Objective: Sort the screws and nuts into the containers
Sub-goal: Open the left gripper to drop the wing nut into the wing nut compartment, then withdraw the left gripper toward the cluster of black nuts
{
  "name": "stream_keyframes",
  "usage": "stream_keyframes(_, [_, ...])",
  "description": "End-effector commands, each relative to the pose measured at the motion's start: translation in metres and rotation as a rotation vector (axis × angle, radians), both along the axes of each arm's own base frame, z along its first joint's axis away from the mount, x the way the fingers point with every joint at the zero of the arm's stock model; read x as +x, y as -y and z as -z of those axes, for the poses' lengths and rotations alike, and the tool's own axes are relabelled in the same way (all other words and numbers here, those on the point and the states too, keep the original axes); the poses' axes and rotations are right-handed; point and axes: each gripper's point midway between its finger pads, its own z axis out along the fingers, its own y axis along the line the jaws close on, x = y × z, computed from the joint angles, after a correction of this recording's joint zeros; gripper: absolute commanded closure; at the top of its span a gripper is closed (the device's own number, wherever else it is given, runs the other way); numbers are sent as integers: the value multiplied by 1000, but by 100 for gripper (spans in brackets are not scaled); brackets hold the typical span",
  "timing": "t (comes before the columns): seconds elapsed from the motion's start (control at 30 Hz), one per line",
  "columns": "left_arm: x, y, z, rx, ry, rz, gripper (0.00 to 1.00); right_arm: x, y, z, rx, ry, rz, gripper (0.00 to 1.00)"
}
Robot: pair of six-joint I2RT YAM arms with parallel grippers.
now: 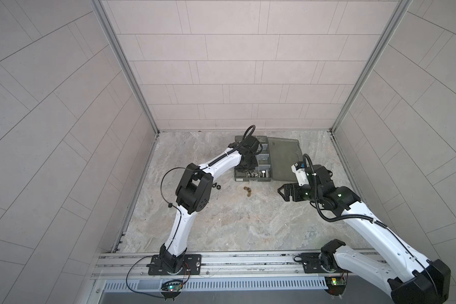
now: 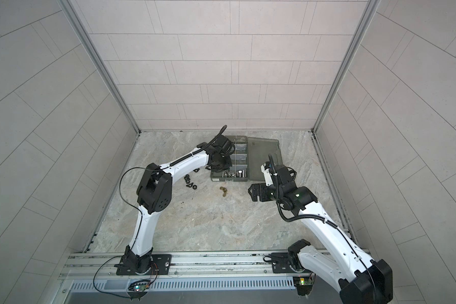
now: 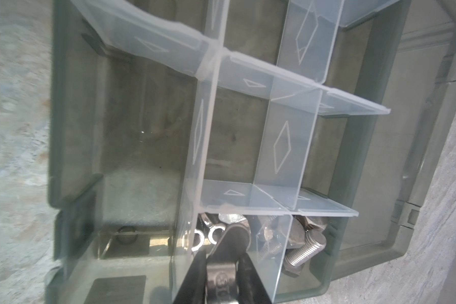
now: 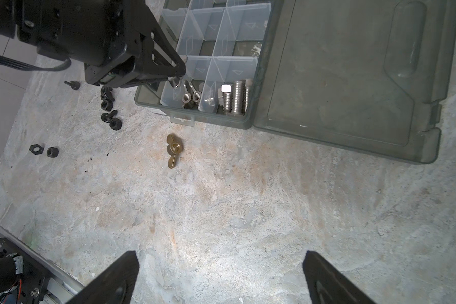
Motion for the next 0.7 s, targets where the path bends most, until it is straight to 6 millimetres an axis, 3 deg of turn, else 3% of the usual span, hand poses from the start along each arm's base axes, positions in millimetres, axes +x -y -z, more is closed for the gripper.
stream_keyframes(0.0, [-1,14,1,-26,-6,22,79,5,3,-8,-12,8,8,1])
stream_keyframes(0.1, [-3,18,9,-29,-20,33,73,8,3,-8,-11,5,13,1])
stream_keyframes(0.17, [-3,19,8,-32,-17,40,62,8,2,-7,-8,4,14,1])
stream_keyframes(0.27, [-3,23,0,-46,-2,50,55,9,3,-8,-8,7,15,1])
stream_keyframes(0.47, [-10,17,-35,-69,50,54,53,8,8,-12,-35,21,25,1])
stream_keyframes(0.67, [-37,-5,-62,-97,97,43,53,5,10,-21,-31,37,23,1])
